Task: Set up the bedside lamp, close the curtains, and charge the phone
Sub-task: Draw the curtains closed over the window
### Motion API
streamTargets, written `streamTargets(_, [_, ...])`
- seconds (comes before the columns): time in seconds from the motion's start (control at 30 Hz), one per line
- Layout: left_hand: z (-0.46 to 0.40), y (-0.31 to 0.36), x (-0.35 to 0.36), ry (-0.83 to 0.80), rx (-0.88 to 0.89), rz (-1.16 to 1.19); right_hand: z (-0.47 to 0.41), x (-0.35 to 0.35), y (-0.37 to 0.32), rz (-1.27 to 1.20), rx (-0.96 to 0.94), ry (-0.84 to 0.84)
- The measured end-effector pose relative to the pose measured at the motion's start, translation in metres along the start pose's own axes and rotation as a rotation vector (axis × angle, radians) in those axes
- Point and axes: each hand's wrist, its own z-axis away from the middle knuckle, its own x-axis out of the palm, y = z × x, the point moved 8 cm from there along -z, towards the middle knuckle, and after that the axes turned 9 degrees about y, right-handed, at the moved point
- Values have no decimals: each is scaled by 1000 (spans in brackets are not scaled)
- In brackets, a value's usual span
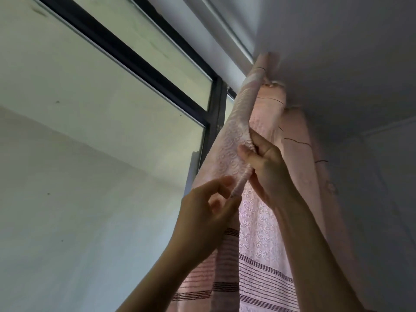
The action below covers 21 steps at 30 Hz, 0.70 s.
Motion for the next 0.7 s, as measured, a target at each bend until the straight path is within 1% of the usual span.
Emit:
streamTargets(0.1, [5,-8,-1,-2,-66,-14,4,11,12,29,46,-7])
streamTargets(0.23, [11,-17,-12,24,-138,-27,11,33,25,147,72,-12])
streamTargets(0.37, [4,-6,-49,141,-114,-32,5,65,9,193,11,-27])
streamTargets(0.53, [-17,35,-96,163,-29,-68,-8,102,-35,50,-69,-44])
streamTargets(0.63, [-22,61,-124,194,44,-75,-10,126,-67,-103,-153,-79])
streamTargets(0.7, [-24,74,-139,204,91,-77,-12,138,-86,-129,-206,-84])
